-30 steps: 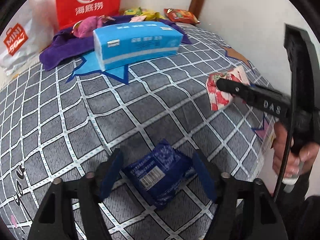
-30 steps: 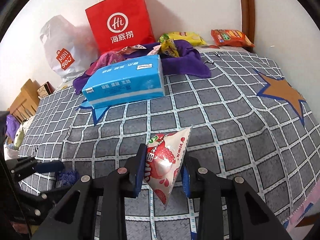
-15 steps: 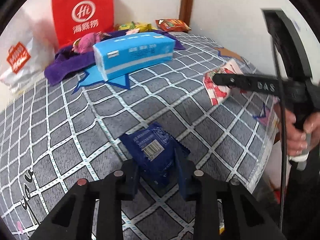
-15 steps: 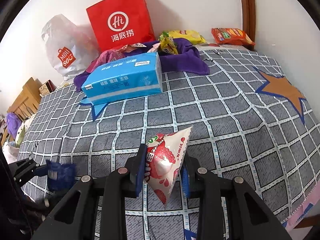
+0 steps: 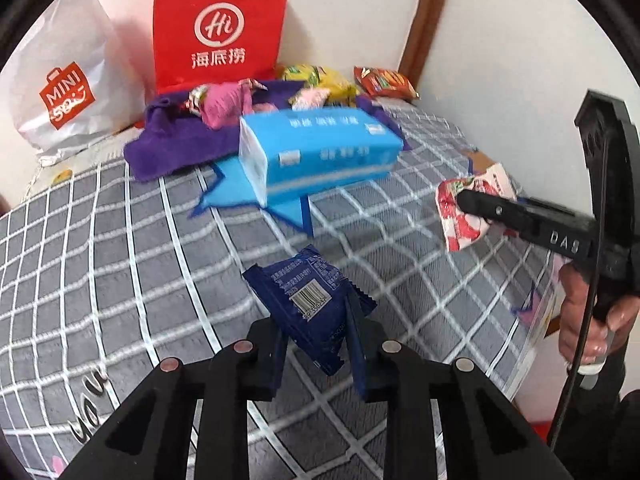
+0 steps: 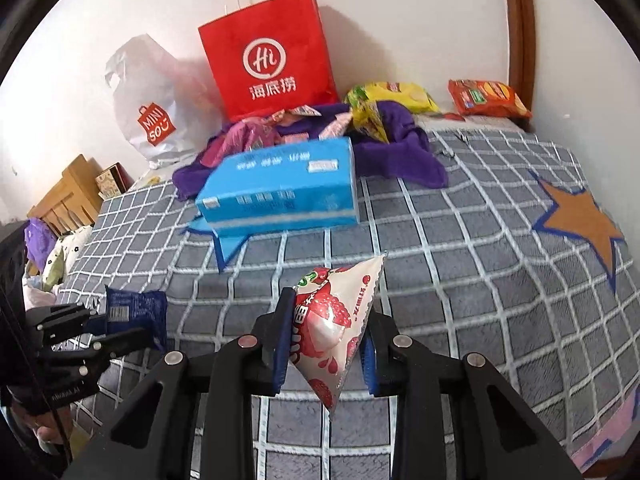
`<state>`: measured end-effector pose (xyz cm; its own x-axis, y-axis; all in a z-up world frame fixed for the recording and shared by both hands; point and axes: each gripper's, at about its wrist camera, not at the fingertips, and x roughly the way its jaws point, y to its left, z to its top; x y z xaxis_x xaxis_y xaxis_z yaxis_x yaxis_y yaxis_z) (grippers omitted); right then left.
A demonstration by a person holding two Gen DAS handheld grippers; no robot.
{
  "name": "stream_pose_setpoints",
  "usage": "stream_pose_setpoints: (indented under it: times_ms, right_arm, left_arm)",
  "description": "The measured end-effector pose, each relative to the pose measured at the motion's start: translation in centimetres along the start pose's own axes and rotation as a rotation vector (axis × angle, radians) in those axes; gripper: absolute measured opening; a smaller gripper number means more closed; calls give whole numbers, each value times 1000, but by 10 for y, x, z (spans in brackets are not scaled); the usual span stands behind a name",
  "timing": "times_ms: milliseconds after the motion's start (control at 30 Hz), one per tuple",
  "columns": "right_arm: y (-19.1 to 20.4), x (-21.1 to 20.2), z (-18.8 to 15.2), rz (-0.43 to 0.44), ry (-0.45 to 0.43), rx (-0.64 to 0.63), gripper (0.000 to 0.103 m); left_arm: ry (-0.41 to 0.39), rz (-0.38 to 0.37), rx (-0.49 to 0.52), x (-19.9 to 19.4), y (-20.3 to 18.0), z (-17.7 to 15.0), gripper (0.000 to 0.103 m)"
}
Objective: Organize snacks
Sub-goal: 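Carry the strawberry bag in the right tool while the left tool carries the blue packet to the towel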
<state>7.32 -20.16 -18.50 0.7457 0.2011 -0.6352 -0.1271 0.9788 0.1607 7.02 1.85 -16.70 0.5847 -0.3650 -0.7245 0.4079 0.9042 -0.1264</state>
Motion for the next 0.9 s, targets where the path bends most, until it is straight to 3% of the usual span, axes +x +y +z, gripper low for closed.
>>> stream_pose_setpoints:
  times_ms: [533, 900]
  right_arm:
    - [14, 13, 116, 30, -58, -64, 29]
    - [13, 56, 197, 28, -68, -81, 29]
  left_arm:
    - [-87, 56, -90, -8, 29, 124, 25]
    - [-107, 97, -108, 9, 53, 202, 25]
